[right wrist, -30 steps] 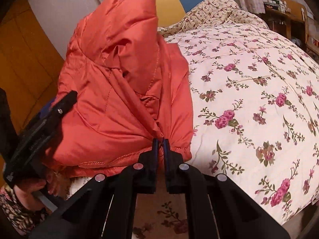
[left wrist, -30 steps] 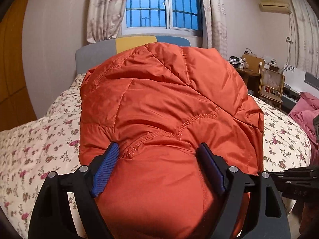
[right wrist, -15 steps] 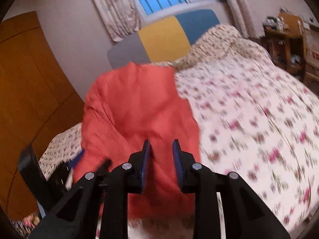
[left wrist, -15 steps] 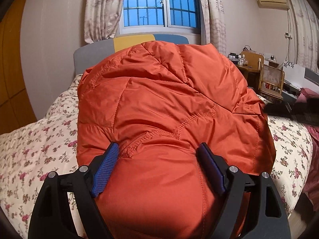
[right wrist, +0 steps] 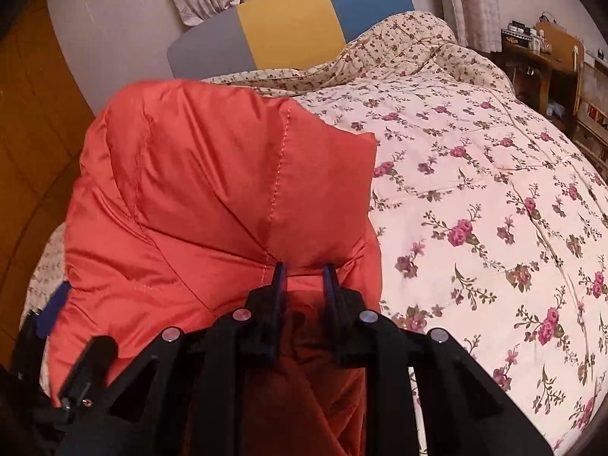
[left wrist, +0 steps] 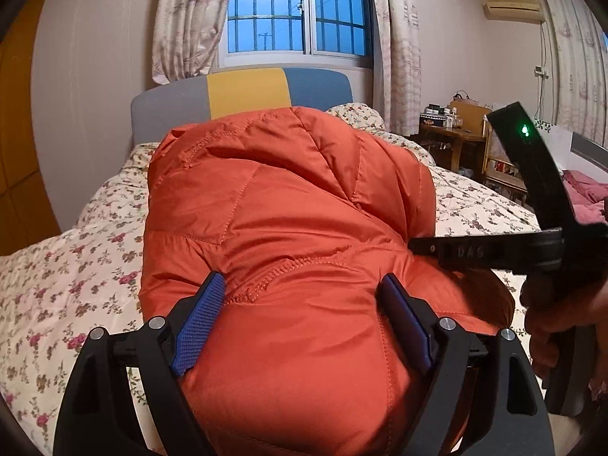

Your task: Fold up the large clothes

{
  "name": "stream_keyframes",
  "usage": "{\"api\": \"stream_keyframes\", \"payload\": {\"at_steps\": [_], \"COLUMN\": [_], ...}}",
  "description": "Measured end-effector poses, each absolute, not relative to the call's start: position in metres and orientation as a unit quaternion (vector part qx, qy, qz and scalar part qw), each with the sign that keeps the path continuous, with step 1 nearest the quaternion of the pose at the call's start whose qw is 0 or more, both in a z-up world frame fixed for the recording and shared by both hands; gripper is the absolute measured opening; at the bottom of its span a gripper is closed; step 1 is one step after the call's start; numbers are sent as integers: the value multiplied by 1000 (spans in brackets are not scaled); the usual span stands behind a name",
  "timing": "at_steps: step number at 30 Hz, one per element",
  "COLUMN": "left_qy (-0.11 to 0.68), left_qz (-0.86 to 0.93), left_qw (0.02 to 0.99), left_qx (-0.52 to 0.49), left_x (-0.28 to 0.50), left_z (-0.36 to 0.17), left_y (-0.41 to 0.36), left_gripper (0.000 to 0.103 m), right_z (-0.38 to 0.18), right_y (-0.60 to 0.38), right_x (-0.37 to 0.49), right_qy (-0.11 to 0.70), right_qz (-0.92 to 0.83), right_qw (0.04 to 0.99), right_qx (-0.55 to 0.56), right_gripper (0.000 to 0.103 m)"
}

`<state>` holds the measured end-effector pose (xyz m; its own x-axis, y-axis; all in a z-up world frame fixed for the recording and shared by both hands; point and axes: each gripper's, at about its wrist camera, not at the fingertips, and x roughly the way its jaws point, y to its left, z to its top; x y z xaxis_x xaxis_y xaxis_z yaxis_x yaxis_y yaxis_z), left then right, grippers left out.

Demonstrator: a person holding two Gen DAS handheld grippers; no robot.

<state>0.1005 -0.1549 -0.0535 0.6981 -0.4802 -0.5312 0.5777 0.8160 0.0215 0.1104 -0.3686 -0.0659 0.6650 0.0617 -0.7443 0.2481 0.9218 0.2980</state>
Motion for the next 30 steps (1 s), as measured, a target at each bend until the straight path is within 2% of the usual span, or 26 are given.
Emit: {"api": "stream_keyframes", "payload": {"at_steps": [9,17,21,25,26,30], "left_qy": [268,294,332,360,364,372], "left_qz": [-293,-236,-192,-174,-175,-174], "left_qw": [914,926,924,915,913,910], "left_qx": [87,-24,2,46,52,63], "left_x": [101,152,201,227,231,235], "left_z": [-51,-3,6,-8,-11,-14], "left_y": [-155,-131,-148,-166,-168,-172], "left_gripper": [83,84,84,84,84,84], "right_z": [-76,-75,-74,-65,-55,-23], "right_y": [-367,-368,-369,-374,-377,-386], "right_x": [106,105,105,108,106,106], "right_qy": [402,402,406,422,416,359], "right_qz": [-55,-52,-51,-56,-59,-44], "right_qw": [894,893,890,880,881,902], "right_qx": [190,195,200,211,219,235], "right_gripper": [18,18,18,18,21,22]}}
